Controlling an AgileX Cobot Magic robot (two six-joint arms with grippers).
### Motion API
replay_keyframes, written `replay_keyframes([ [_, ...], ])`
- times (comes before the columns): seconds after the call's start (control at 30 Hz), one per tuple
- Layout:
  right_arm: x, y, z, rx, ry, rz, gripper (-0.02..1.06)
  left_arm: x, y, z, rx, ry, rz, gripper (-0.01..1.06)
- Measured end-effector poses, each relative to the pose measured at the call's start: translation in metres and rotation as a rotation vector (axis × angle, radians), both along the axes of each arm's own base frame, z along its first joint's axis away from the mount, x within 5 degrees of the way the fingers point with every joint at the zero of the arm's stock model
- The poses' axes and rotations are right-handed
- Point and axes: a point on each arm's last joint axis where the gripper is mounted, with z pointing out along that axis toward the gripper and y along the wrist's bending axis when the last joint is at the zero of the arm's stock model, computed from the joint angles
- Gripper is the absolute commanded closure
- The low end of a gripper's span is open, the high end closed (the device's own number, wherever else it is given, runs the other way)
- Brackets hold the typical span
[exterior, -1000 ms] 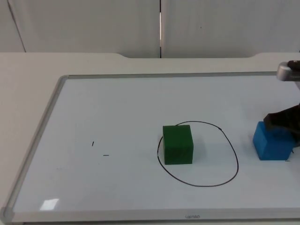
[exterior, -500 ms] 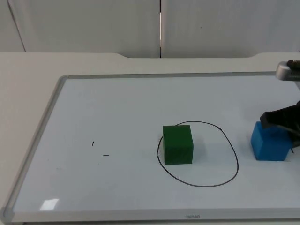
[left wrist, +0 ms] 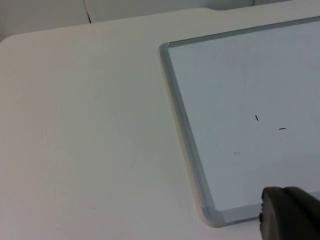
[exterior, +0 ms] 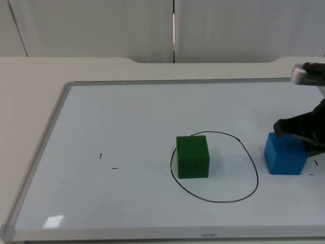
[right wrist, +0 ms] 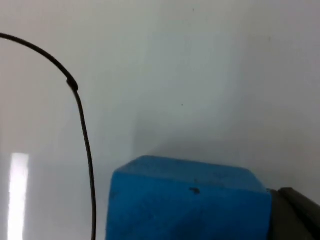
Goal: Push the two cubes into the marked area.
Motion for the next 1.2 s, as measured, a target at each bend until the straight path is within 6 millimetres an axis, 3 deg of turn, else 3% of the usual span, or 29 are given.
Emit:
replay_keyframes([
  [0.9, -0.007, 0.030, 0.001, 0.030, -0.020, 0.055, 1.05, 0.000, 0.000, 0.000, 0.000, 0.000, 0.000, 1.05],
  [1.2, -0.007, 0.031, 0.002, 0.045, -0.027, 0.031, 1.05, 0.000, 0.000, 0.000, 0.000, 0.000, 0.000, 1.05],
])
